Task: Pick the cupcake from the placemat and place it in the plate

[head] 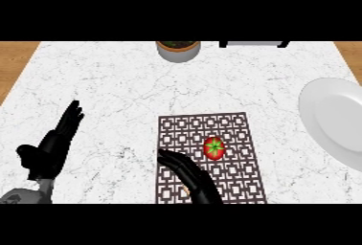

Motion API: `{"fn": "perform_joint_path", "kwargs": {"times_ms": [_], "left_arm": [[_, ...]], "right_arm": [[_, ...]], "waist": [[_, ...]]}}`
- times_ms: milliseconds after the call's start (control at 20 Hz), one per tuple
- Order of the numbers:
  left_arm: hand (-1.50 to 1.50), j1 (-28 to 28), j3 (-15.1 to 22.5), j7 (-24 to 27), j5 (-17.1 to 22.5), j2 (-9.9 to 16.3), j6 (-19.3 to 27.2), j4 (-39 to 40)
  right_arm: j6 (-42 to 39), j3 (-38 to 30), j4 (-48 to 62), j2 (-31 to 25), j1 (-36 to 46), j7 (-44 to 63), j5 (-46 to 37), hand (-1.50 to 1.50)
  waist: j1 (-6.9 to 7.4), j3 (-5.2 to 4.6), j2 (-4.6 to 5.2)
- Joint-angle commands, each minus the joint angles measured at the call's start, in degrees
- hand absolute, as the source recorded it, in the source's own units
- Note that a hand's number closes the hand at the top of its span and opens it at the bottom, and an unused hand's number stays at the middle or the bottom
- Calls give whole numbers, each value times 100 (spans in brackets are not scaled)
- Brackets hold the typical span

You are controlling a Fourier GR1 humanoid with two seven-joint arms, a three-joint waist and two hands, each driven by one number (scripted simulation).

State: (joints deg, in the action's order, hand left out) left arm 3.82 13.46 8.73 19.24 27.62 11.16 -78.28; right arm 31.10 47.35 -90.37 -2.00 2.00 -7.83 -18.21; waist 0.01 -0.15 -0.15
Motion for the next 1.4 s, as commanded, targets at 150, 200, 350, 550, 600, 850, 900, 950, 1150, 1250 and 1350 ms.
{"fn": "perform_joint_path", "kwargs": {"times_ms": [150, 200, 350, 550, 600, 850, 900, 950, 1150, 1250, 1350], "left_arm": [[0, 237, -205, 472, -133, -325, -368, 932], [0, -97, -161, 549, -206, -362, -307, 460], [0, 96, -370, 321, -8, -145, -418, 595], [0, 96, -210, 122, -154, -249, -271, 414], [0, 11, -149, 145, -232, -295, -160, 270], [0, -89, -114, 7, -376, -352, -18, -23], [0, -37, -319, 173, -206, -219, -422, 303], [0, 181, -114, 360, -489, -613, -139, 656], [0, -213, -348, 349, -421, -359, -522, 319], [0, 28, -435, 182, -452, -459, -459, 329], [0, -264, -316, 252, -727, -678, -289, 107]], "right_arm": [[696, 451, -955, -240, -672, 931, -1535, -150], [750, 509, -581, -20, -598, 1067, -1871, -150], [177, 404, -1451, -963, -983, 2000, -2448, -150], [-1008, 280, -1773, -1291, -753, 3163, -3056, -150], [-1429, 124, -1825, -1367, -568, 3467, -3033, -150], [-2703, 541, -2415, -1167, -566, 4807, -3446, -150], [-2962, 445, -2781, -1313, -601, 4893, -3305, -150], [-3267, 479, -2527, -944, -333, 5104, -3196, -150], [-3535, 453, -2412, -704, -358, 5538, -3385, -150], [-3965, 202, -2409, -562, -135, 5821, -3294, -150], [-3875, 112, -2088, -598, -173, 5515, -3296, -150]], "waist": [[-84, 7, 9], [-23, 10, 5], [-109, 1, -10], [-82, -3, -8], [-36, -4, -9], [2, 9, -10], [-18, 8, 3], [-28, 6, 19], [7, 12, 7], [2, 13, 12], [10, 15, 11]]}}
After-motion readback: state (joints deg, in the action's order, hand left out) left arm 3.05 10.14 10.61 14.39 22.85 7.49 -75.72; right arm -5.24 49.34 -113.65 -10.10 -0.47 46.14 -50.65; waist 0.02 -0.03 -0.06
